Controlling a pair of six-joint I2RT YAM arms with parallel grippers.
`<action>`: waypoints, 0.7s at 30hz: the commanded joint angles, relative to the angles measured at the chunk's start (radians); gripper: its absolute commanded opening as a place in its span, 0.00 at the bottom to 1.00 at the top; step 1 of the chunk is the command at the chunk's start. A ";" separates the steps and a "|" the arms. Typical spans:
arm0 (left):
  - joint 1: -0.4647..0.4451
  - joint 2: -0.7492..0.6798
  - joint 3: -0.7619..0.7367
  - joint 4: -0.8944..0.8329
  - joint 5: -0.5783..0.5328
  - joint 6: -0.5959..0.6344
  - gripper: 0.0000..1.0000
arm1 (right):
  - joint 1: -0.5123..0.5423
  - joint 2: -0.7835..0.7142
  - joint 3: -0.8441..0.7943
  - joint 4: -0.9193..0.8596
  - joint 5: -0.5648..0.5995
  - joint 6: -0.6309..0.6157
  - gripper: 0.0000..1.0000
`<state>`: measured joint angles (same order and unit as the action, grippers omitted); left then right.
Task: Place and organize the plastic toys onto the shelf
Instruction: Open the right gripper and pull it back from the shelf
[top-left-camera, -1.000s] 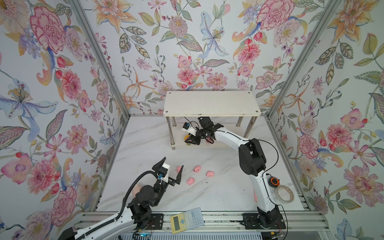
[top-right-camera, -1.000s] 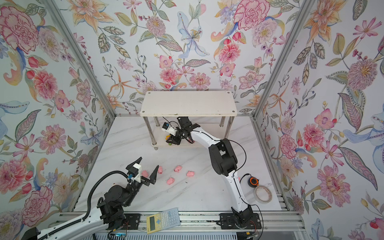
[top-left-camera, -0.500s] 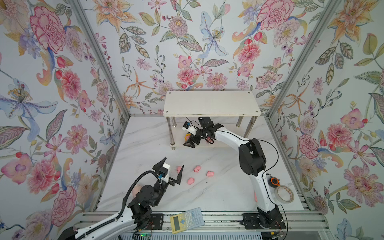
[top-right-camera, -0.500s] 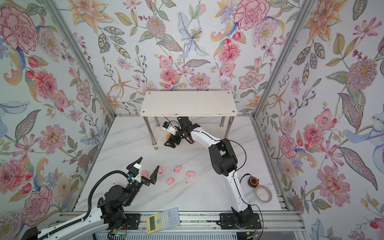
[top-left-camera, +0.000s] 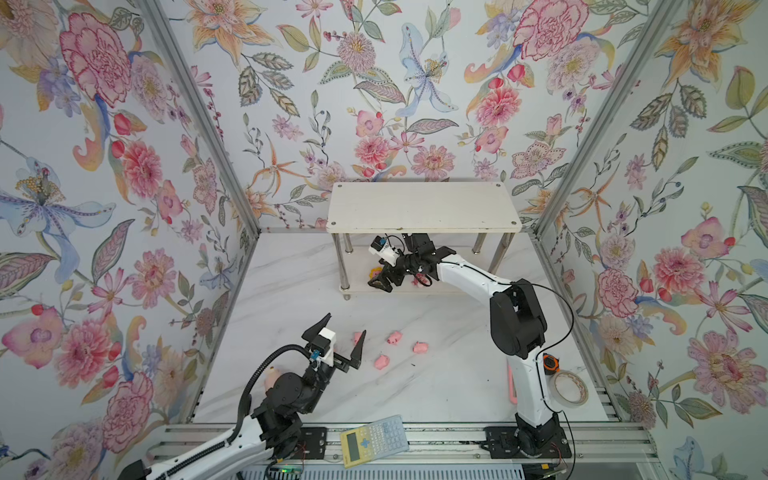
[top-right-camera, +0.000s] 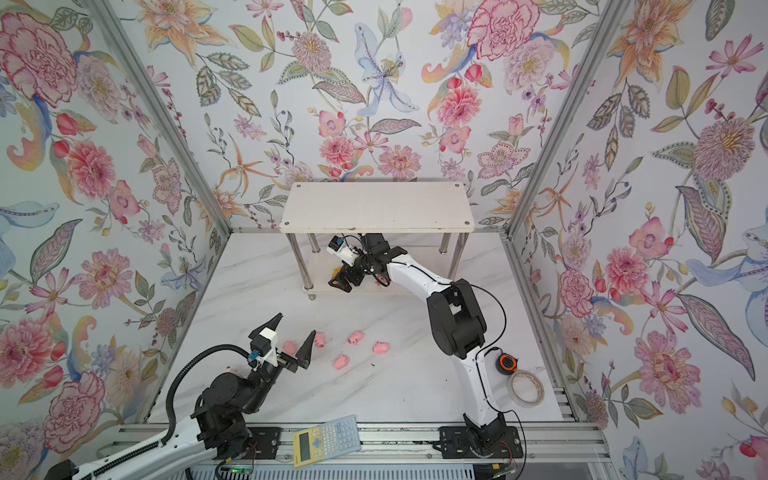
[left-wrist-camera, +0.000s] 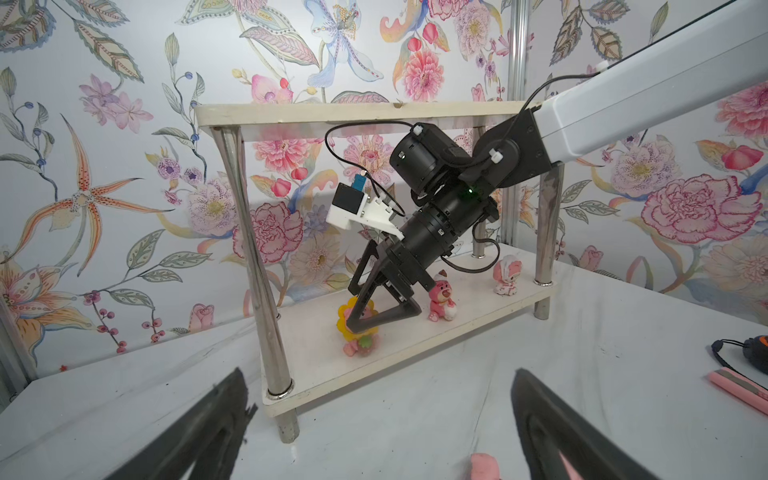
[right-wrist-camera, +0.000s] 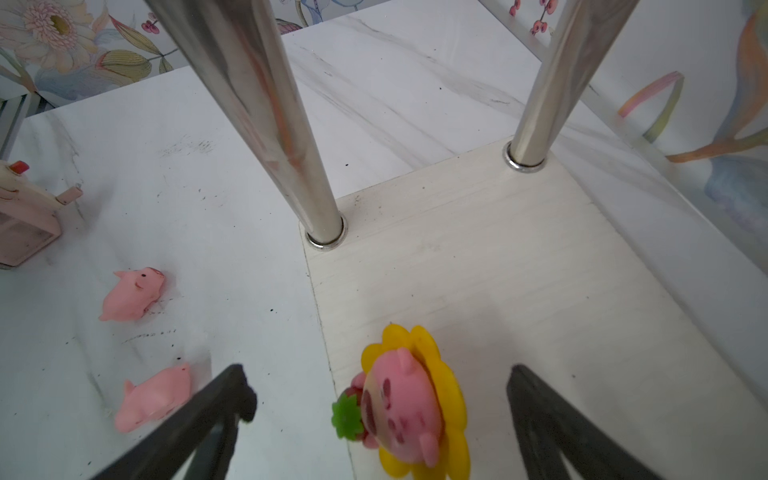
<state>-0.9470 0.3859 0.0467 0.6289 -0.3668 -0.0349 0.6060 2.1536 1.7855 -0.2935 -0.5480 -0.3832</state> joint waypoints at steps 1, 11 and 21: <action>0.016 -0.019 0.012 -0.017 0.009 -0.011 0.99 | -0.006 -0.090 -0.057 0.079 0.039 0.026 0.99; 0.015 0.003 0.016 0.018 -0.098 -0.029 0.99 | -0.002 -0.301 -0.329 0.258 0.124 0.111 0.99; 0.016 -0.043 0.017 0.002 -0.092 -0.066 0.99 | 0.049 -0.542 -0.689 0.497 0.169 0.338 0.99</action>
<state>-0.9424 0.3702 0.0467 0.6216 -0.4530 -0.0727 0.6228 1.6802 1.1816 0.0982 -0.4187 -0.1463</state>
